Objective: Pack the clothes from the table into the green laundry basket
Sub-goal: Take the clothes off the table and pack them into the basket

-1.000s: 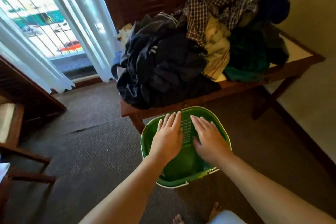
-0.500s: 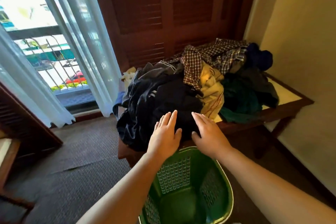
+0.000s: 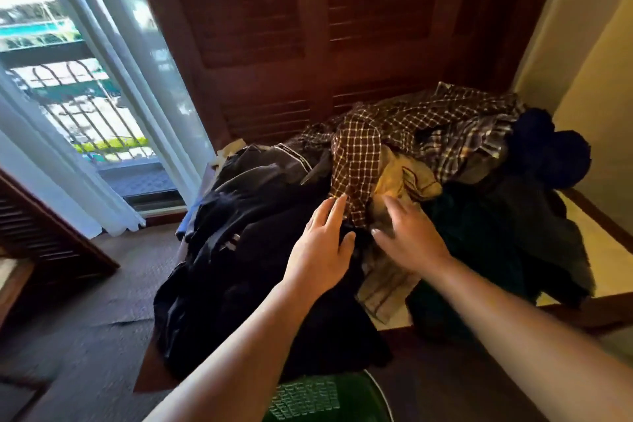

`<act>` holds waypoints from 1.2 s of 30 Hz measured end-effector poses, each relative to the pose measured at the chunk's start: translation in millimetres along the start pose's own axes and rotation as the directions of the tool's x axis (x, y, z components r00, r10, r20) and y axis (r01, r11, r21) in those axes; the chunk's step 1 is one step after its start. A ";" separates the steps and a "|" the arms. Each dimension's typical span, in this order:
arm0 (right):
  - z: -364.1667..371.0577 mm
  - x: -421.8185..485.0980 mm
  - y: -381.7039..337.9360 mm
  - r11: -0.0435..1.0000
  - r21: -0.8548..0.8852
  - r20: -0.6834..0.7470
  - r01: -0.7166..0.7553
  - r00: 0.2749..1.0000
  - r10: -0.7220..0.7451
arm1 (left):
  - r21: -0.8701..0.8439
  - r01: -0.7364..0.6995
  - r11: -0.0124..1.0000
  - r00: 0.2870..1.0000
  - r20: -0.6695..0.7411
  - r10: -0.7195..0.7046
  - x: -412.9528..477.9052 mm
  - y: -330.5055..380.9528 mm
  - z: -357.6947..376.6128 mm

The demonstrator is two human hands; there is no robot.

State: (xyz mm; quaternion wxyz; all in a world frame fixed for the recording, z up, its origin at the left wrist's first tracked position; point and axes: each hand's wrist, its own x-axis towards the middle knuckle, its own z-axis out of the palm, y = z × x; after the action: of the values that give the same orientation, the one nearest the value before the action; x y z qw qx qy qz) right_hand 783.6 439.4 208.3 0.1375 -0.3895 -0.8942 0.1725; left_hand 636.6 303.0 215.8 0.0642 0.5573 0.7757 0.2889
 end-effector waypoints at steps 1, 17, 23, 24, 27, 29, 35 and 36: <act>-3.7 18.8 17.5 1.000 -0.006 0.015 -0.031 0.999 0.031 | 0.008 0.004 1.000 1.000 0.008 -0.004 20.2 6.8 7.3; -60.9 104.7 106.6 0.355 0.929 0.149 -0.110 0.985 -0.085 | -0.143 0.126 0.982 0.947 -0.276 -0.161 211.8 26.2 58.8; -85.0 136.1 135.2 0.836 0.548 0.003 0.017 1.000 -0.023 | -0.126 0.252 0.960 0.941 -0.202 -0.273 257.5 18.0 63.5; -78.5 141.1 143.6 0.912 0.410 0.043 0.010 0.999 -0.031 | -0.080 0.284 0.956 0.943 -0.155 -0.293 266.8 16.3 66.1; -55.1 149.9 160.0 0.999 0.050 0.212 -0.014 0.977 0.003 | 0.009 0.338 0.941 0.941 0.006 -0.338 294.9 10.8 76.8; -41.6 151.2 168.3 0.998 -0.057 0.252 -0.006 0.968 0.021 | 0.028 0.374 0.927 0.921 0.105 -0.375 304.1 8.2 81.4; -39.6 166.6 186.2 0.995 -0.038 0.119 -0.091 0.988 0.095 | -0.010 0.377 0.926 0.864 0.364 -0.347 279.8 36.5 69.0; -41.7 168.1 186.9 0.996 -0.010 0.104 -0.086 0.991 0.087 | -0.157 0.415 0.896 0.850 0.419 -0.320 269.0 42.8 54.7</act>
State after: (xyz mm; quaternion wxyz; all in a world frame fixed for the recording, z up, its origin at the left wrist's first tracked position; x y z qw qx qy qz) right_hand 810.0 692.0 187.0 0.0819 -0.4187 -0.8829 0.1961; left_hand 595.4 575.2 252.7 0.3360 0.4308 0.7997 0.2489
